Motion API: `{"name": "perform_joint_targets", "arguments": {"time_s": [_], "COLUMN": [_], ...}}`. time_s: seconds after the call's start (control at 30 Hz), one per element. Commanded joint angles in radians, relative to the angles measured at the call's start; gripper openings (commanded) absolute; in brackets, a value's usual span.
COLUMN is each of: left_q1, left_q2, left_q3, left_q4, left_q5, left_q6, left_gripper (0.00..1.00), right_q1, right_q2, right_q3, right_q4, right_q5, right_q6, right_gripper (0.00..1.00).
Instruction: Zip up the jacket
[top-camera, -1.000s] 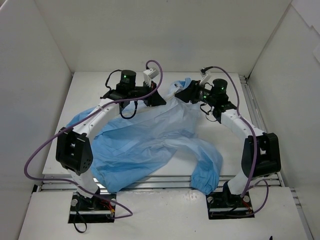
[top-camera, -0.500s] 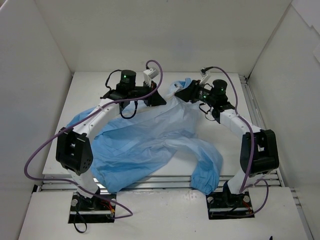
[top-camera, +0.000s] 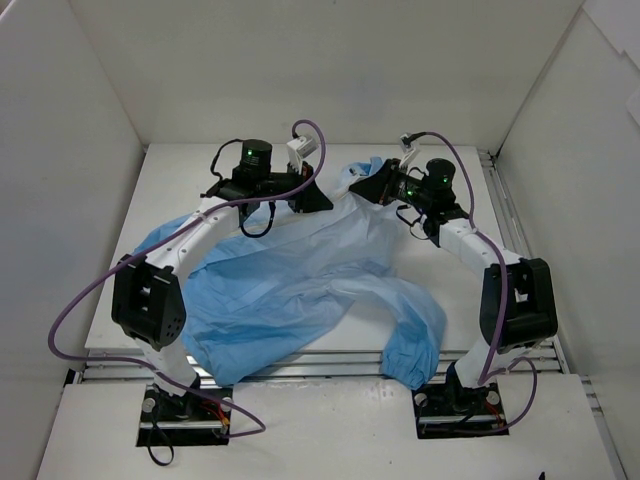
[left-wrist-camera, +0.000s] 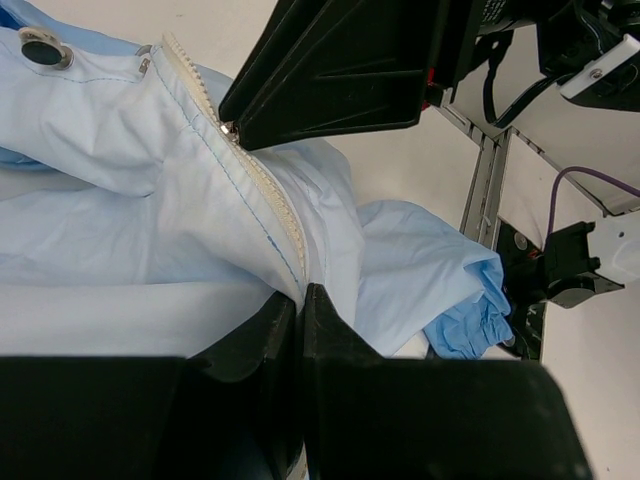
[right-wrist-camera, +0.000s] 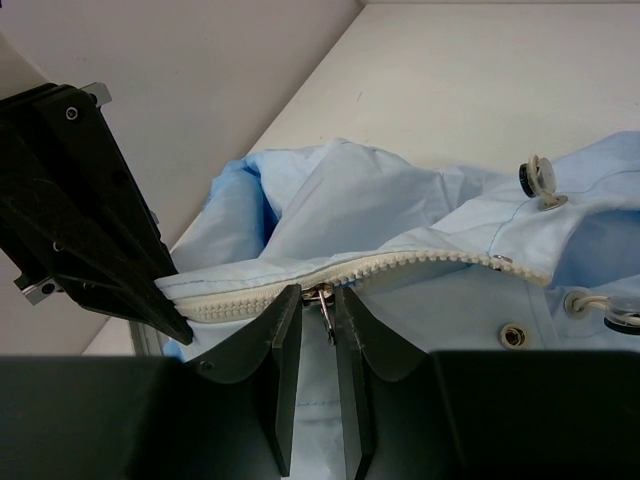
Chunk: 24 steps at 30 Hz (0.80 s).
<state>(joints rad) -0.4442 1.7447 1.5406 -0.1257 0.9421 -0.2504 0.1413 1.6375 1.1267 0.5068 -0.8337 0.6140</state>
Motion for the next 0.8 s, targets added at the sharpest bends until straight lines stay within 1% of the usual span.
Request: {"name": "perform_joint_targets", "arguments": {"time_s": [0.0,0.3,0.43,0.57,0.77], "left_q1": [-0.004,-0.004,-0.004,-0.004,-0.004], "left_q2": [-0.096,-0.102,-0.105,-0.109,-0.114], "left_q3": [0.029,0.03,0.029,0.027,0.019], "left_q4": [0.113,0.109,0.109,0.11,0.106], "left_q5": [0.05,0.044,0.043,0.044,0.052], "left_q6": [-0.016,-0.013,-0.015,-0.015,-0.015], "left_gripper": [0.0,0.0,0.0,0.0,0.0], "right_q1": [-0.012,-0.02,-0.022,-0.019,-0.022], "right_q2": [-0.002,-0.028,-0.033,-0.042,-0.056], "right_q3": [0.002,-0.018,-0.022,-0.028,-0.022], "right_q4": [0.099,0.098,0.096,0.095,0.095], "right_q5": [-0.051,-0.067,-0.07,-0.058,-0.033], "right_q6": [0.01,0.013,0.013,0.01,-0.002], "right_gripper": [0.16,0.17,0.14,0.06,0.0]}}
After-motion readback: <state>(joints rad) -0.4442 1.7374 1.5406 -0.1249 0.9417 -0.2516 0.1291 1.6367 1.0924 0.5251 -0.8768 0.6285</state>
